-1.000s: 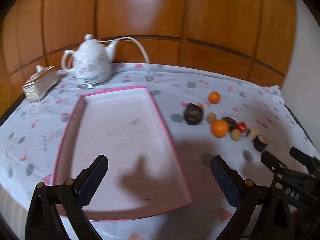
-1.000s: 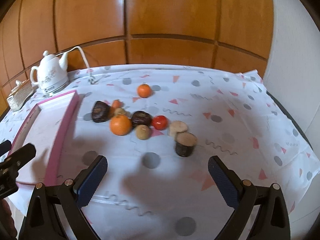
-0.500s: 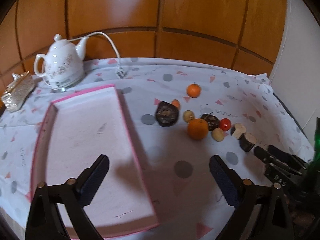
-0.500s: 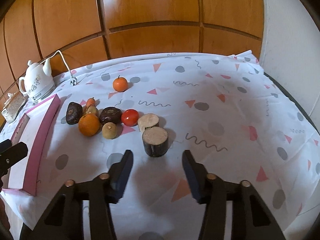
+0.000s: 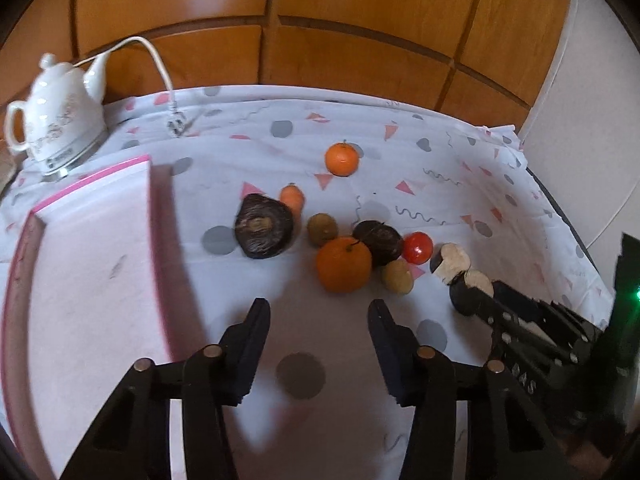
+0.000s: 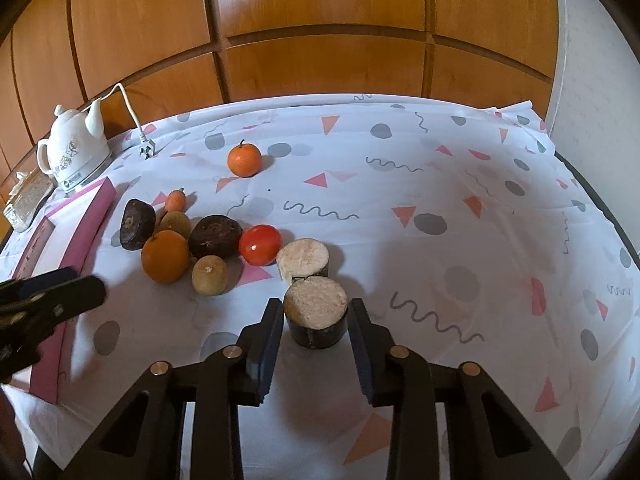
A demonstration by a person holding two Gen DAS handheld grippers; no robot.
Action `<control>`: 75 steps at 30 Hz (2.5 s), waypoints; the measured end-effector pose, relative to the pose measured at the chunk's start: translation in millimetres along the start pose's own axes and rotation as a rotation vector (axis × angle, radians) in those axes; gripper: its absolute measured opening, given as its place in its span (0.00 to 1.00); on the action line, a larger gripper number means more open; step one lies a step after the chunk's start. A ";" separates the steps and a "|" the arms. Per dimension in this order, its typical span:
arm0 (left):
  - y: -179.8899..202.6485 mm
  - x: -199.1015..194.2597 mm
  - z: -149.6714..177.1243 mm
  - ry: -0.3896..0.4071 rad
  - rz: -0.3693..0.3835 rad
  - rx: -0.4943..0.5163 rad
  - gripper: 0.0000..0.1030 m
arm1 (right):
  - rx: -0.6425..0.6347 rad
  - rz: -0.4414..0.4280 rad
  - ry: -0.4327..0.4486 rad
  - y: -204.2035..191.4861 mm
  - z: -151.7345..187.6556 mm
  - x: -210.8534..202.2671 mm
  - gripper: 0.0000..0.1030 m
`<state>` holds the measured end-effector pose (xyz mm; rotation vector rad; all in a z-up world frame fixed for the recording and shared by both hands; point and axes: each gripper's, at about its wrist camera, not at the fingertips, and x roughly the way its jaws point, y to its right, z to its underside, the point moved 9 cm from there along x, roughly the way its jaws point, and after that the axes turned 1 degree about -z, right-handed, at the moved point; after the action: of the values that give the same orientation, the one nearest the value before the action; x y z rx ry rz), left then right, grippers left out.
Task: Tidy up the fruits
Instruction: 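Grasp the mandarin orange with the left tool while the right tool grasps a wooden log slice, then carry the orange into the pink tray and release while the right tool drops the log slice there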
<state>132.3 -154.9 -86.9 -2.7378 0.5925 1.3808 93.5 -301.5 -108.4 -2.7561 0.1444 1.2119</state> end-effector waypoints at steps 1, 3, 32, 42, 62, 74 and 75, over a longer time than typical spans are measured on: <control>2.4 5.5 -2.6 -0.005 0.002 0.002 0.50 | 0.000 -0.003 0.000 0.5 -0.1 0.3 0.32; 5.8 13.8 -6.9 -0.012 0.009 0.000 0.50 | 0.005 -0.009 -0.003 1.5 -0.5 0.7 0.32; -0.8 0.9 6.5 0.020 0.023 -0.017 0.37 | 0.020 -0.041 -0.018 -3.5 15.1 -13.0 0.32; -80.6 -60.2 3.9 0.145 -0.111 -0.134 0.37 | -0.031 -0.044 0.012 -21.3 18.2 -30.9 0.32; -193.9 -69.7 44.7 0.109 -0.348 -0.335 0.39 | -0.228 -0.249 0.040 -131.5 -5.1 -50.4 0.32; -201.8 -96.9 40.3 0.173 -0.372 -0.355 0.64 | -0.403 -0.407 0.026 -229.5 -9.0 -51.0 0.32; -203.6 -99.6 41.5 0.176 -0.373 -0.361 0.64 | -0.409 -0.414 0.020 -237.4 -9.8 -47.9 0.32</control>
<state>116.2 74.0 -65.5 -3.0484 -0.1882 1.2666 101.2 -66.8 -48.1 -2.9072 -0.7121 1.2002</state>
